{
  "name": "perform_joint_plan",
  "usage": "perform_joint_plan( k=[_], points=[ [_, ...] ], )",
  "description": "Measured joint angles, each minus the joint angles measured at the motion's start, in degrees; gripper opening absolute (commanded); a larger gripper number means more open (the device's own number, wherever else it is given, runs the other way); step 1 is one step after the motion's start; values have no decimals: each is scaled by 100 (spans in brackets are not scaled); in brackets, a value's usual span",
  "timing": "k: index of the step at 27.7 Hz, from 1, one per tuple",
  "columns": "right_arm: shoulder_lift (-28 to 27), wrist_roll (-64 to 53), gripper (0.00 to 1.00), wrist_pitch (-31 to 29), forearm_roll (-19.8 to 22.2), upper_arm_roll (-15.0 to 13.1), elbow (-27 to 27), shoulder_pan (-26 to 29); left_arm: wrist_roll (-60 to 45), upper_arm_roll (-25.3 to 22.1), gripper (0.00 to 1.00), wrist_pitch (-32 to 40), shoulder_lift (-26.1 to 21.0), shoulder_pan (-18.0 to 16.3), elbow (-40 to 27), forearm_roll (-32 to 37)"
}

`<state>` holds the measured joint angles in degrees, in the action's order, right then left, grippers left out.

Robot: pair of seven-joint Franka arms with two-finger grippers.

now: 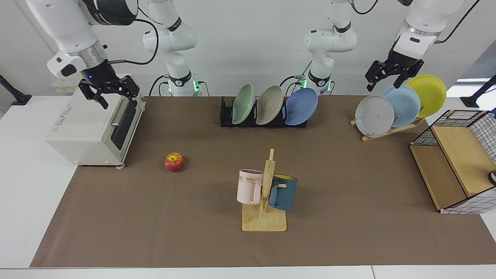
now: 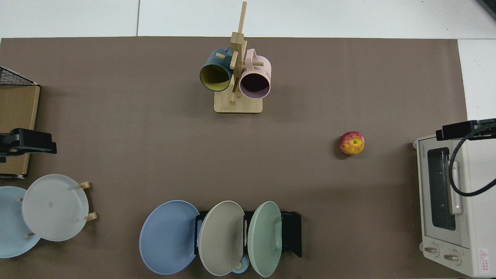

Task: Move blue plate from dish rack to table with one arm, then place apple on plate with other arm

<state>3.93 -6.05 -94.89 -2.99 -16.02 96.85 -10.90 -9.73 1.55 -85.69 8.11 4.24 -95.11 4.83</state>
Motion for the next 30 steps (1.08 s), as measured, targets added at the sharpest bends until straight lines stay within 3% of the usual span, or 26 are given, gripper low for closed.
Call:
perform_joint_plan(
  k=[6,15,22,30],
  points=[
    [0,0,100,0,-4,1,0,0,-591,424,100,2,289,33,-416,237],
    [0,0,100,0,-6,5,0,-3,-1672,1367,100,-23,1043,215,-1648,682],
    [-2,64,100,-37,-7,17,0,-55,-2563,1677,100,-318,1291,756,-2681,1241],
    [-32,72,100,-427,-7,1,119,-68,-2866,1708,100,-1098,1271,825,-3630,1466]
  ],
)
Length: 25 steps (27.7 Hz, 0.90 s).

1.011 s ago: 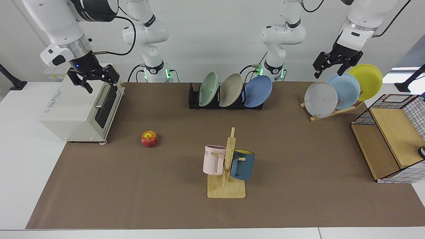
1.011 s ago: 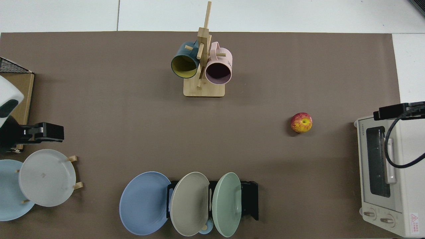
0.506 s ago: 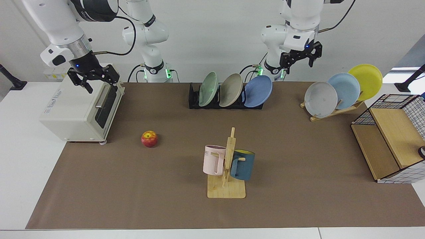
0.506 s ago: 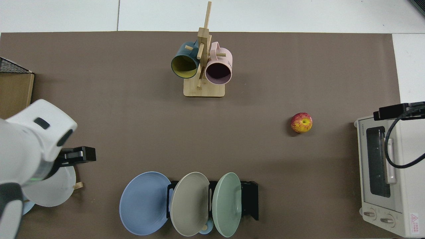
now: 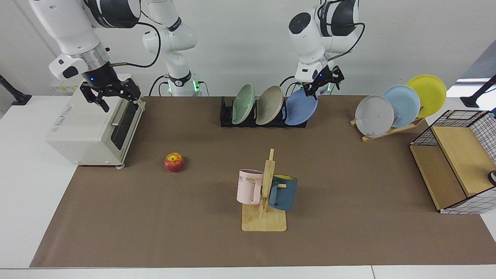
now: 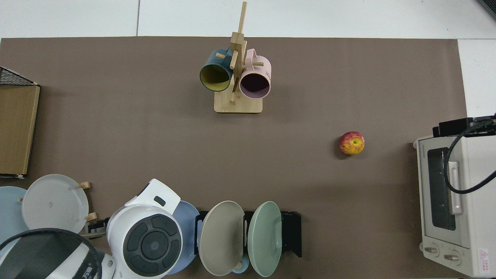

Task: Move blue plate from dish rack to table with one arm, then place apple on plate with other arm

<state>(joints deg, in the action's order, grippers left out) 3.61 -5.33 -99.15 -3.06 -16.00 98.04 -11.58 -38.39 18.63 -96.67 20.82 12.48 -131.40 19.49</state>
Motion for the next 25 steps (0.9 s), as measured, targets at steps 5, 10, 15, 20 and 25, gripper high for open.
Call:
perform_joint_plan(
  k=[5,10,15,20,25],
  points=[
    [-289,89,100,-481,3,23,59,-34,-154,141,100,-404,-127,30,-462,249],
    [-842,198,100,-791,2,33,-124,-60,-220,218,100,-407,-187,142,-519,293],
    [-1388,536,100,-1356,-7,42,-207,-113,-222,226,95,-384,-176,233,-547,293],
    [-1741,848,100,-1554,-8,59,-200,-275,-139,229,87,-381,-159,233,-673,261],
    [-1919,1157,100,-1899,-10,64,-83,-498,-67,229,74,-381,-140,233,-752,179]
  ],
)
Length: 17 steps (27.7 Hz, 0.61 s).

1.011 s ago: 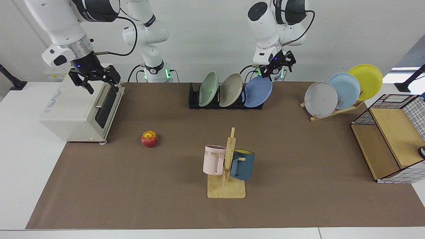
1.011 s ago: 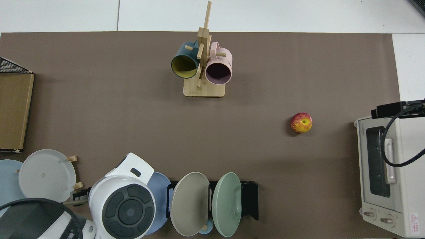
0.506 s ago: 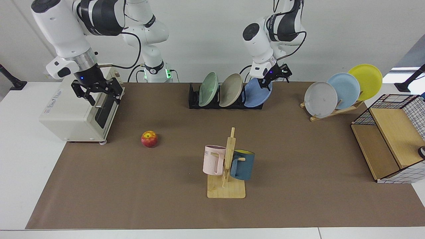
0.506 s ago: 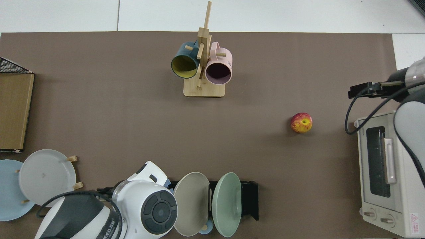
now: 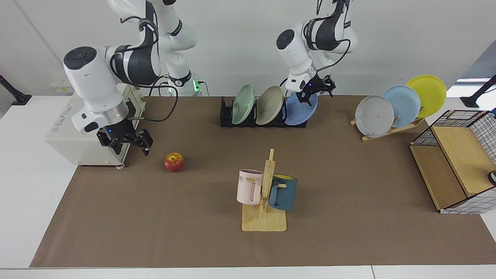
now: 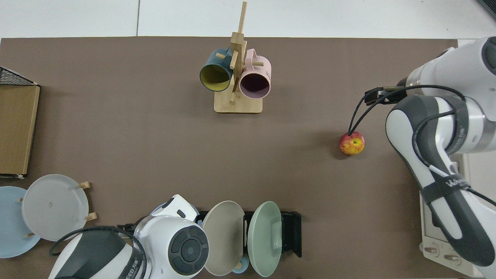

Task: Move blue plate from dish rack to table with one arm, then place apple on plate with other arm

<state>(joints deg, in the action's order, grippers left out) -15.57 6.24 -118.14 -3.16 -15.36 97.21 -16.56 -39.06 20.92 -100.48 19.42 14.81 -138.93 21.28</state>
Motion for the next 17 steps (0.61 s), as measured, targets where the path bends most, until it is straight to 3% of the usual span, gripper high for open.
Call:
perform_joint_plan(
  k=[7,17],
  points=[
    [-121,204,100,-245,0,2,413,-211,121,0,61,3,12,0,-23,-179],
    [-171,142,100,-677,0,-3,1126,-263,247,-3,60,4,12,0,-34,-293]
  ],
)
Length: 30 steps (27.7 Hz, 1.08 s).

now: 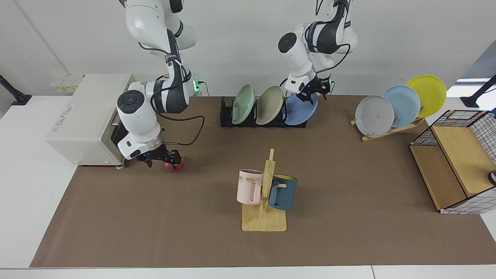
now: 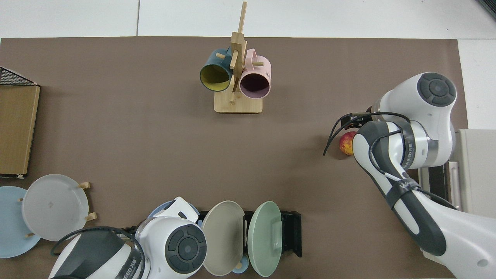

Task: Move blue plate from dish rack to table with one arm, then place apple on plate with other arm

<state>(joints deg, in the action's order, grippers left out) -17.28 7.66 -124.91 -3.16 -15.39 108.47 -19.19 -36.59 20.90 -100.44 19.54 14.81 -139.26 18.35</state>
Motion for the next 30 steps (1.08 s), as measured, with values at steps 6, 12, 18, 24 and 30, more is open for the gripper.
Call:
perform_joint_plan(
  k=[6,12,18,24,30],
  points=[
    [-77,0,100,-49,0,7,175,-92,76,-9,60,-4,0,0,-43,-4],
    [-129,-28,100,-50,0,8,333,-118,91,-11,34,-6,0,0,-71,-7],
    [-134,-50,71,-52,0,5,461,-118,114,-11,0,-7,0,0,-72,-36],
    [-134,-23,0,-74,-1,4,528,-122,399,-11,0,-4,51,4,-62,-163],
    [-127,-18,0,-135,-5,2,547,-126,431,-20,0,-4,68,4,-57,-183]
  ],
)
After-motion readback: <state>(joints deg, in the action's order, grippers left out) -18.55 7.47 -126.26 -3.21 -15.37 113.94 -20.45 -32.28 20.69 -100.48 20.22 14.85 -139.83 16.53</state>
